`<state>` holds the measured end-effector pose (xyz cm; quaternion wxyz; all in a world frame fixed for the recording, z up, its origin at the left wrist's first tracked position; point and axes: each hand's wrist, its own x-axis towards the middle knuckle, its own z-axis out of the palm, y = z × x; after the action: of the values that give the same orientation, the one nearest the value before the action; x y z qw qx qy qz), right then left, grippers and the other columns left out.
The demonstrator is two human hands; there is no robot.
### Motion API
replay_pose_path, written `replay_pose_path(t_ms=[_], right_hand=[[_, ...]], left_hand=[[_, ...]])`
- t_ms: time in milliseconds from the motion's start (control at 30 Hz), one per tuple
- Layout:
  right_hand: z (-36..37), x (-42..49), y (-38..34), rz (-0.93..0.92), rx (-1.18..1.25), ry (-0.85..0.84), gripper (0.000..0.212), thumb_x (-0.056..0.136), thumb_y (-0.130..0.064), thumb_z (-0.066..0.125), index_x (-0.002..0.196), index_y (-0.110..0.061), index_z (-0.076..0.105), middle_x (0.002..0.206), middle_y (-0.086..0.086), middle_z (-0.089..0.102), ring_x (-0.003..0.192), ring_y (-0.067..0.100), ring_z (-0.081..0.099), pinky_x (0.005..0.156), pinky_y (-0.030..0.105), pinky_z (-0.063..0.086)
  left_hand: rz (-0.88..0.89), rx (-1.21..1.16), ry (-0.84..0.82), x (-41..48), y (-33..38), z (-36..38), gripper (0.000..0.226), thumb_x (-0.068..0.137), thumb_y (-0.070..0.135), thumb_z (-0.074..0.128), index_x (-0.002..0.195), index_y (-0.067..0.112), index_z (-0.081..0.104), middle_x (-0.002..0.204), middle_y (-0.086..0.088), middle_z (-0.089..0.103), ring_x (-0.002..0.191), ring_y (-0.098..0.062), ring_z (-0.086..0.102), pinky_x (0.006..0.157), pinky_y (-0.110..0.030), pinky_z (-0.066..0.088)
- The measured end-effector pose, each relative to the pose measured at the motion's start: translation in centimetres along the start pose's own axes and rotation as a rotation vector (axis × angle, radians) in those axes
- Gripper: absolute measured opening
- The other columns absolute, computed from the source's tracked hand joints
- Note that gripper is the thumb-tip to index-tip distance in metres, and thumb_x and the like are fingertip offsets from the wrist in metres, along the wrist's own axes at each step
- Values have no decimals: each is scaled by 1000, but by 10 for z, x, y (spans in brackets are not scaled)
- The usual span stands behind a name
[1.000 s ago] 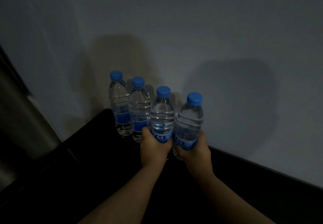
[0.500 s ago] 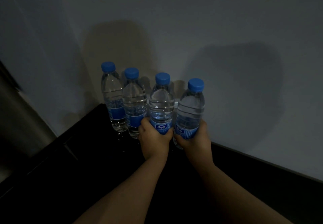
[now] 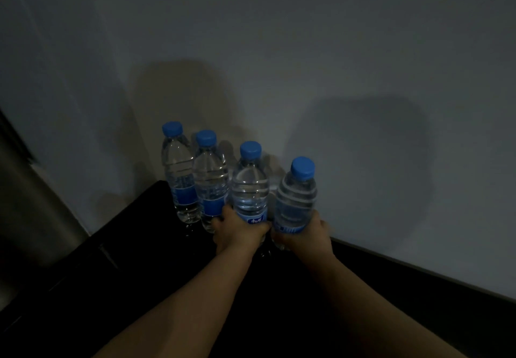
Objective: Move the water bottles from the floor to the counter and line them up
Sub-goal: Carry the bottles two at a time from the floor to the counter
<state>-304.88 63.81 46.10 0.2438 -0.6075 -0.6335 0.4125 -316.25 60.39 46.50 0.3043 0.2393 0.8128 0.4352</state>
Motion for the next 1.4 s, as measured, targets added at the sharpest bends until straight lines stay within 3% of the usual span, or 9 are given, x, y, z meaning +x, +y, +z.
replay_pose_path(t_ms=[133, 200, 333, 467, 600, 867, 1100, 1300, 1400], right_hand=[[-15, -5, -22, -77, -13, -71, 86, 51, -39, 81, 125, -15, 45, 123, 6, 56, 118, 27, 52, 99, 43, 48], [-24, -9, -37, -176, 30, -75, 88, 46, -36, 85, 124, -20, 46, 121, 4, 59, 115, 25, 57, 95, 44, 51], [-43, -15, -69, -245, 244, -82, 61, 68, -6, 79, 117, -22, 46, 109, -2, 60, 100, 18, 60, 92, 38, 51], [-55, -19, -82, -226, 239, -37, 54, 80, -15, 70, 128, -18, 45, 111, 4, 56, 98, 21, 54, 92, 40, 48], [-58, -28, -90, -279, 180, -57, 38, 89, -12, 59, 125, -13, 48, 116, 12, 60, 95, 21, 55, 83, 33, 45], [-66, -22, -102, -312, 47, -5, 37, 91, -23, 60, 120, -6, 47, 118, 15, 58, 95, 24, 55, 81, 33, 45], [-62, -18, -103, -280, -76, 95, 38, 85, -40, 65, 104, -15, 42, 117, 17, 56, 91, 27, 56, 75, 34, 45], [-70, -33, -110, -222, -94, 61, 66, 85, -36, 65, 138, -16, 31, 140, 17, 37, 122, 35, 46, 102, 44, 43], [-82, -44, -118, -255, -181, 100, 68, 87, -37, 61, 142, -19, 27, 144, 15, 33, 126, 35, 42, 102, 46, 42]], left_hand=[[-52, -40, -74, -3, 10, -8, 73, 63, 20, 80, 129, 24, 47, 129, -10, 51, 108, -30, 57, 88, -43, 55], [-85, -68, -159, -9, 20, -18, 62, 69, 18, 78, 125, 20, 51, 122, -9, 60, 104, -29, 60, 86, -37, 54], [146, -115, -105, -15, 51, -41, 56, 72, 14, 75, 120, 15, 45, 121, -3, 59, 109, -26, 58, 93, -34, 48], [513, 133, -15, -28, 87, -65, 69, 84, 11, 61, 144, 18, 28, 145, -6, 40, 129, -28, 44, 108, -43, 39], [676, 455, -193, -32, 99, -74, 61, 91, -5, 42, 146, 18, 31, 159, -4, 11, 146, -24, 16, 118, -32, 19], [783, 449, -143, -30, 93, -76, 49, 94, -7, 38, 137, 15, 46, 142, -4, 42, 128, -18, 43, 98, -16, 30], [781, 455, -74, -31, 92, -75, 44, 94, 0, 45, 135, 16, 49, 138, -6, 45, 125, -22, 46, 102, -25, 35], [786, 513, -73, -43, 91, -81, 51, 94, 4, 46, 142, 18, 37, 145, -5, 36, 128, -22, 41, 105, -30, 37], [821, 568, -48, -53, 94, -93, 49, 94, 10, 49, 141, 17, 39, 144, -4, 35, 127, -23, 43, 105, -33, 39]])
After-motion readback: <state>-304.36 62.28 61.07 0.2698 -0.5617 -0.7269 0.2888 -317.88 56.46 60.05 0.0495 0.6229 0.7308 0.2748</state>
